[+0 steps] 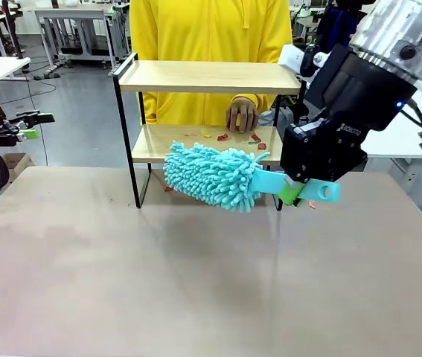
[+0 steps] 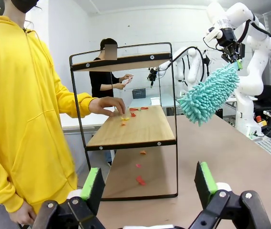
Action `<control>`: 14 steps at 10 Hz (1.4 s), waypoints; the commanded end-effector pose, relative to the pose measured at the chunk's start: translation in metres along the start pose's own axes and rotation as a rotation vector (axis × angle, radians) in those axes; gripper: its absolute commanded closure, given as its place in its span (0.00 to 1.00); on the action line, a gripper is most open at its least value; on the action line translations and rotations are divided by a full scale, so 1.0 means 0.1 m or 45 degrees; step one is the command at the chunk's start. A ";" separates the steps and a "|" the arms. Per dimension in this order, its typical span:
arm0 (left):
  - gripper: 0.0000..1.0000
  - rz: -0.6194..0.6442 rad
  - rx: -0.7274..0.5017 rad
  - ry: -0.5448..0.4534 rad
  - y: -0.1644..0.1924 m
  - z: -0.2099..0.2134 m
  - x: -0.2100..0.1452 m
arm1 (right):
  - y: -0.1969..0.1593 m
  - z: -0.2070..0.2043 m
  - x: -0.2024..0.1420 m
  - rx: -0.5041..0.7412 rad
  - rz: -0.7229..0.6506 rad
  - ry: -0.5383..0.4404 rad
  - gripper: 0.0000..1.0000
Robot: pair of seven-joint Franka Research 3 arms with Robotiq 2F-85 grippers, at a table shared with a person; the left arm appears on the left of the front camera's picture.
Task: Clean the shelf.
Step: Clean the specific section of the Shelf indicated by the human with the Duster.
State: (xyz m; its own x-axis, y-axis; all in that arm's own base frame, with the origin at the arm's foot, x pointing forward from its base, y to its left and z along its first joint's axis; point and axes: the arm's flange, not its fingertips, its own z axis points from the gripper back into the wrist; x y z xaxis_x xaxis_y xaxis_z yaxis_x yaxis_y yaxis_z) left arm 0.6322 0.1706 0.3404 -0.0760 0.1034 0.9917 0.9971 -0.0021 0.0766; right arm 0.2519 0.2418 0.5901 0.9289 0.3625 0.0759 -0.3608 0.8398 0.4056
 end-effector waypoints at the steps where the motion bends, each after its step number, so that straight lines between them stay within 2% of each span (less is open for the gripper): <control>1: 0.00 -0.001 0.006 0.005 -0.01 -0.01 0.03 | -0.04 0.06 -0.04 0.001 0.041 0.006 0.87; 2: 0.00 -0.001 0.006 0.005 -0.01 -0.01 0.03 | 0.00 0.00 0.00 0.000 0.000 0.000 0.87; 4: 0.00 -0.001 0.006 0.005 -0.01 -0.01 0.03 | 0.54 -0.12 0.26 -0.032 -0.100 -0.164 0.87; 7: 0.00 -0.001 0.006 0.005 -0.01 -0.01 0.03 | 0.95 -0.36 0.51 -0.016 -0.255 -0.343 0.87; 9: 0.00 -0.001 0.006 0.005 -0.01 -0.01 0.03 | 1.23 -0.64 0.75 -0.075 -0.323 -0.459 0.87; 12: 0.00 -0.001 0.006 0.005 -0.01 -0.01 0.03 | 1.48 -1.01 1.07 -0.201 -0.347 -0.553 0.87; 14: 0.00 -0.001 0.006 0.005 -0.01 -0.01 0.03 | 1.55 -1.19 1.29 -0.277 -0.358 -0.567 0.87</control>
State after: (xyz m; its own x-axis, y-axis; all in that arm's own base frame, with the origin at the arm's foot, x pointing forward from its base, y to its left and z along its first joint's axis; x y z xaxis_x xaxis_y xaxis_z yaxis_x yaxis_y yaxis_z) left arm 0.6323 0.1706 0.3401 -0.0756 0.1036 0.9917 0.9971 -0.0021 0.0762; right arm 0.2925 0.4384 0.5479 0.9276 -0.0198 0.3730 -0.1006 0.9485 0.3005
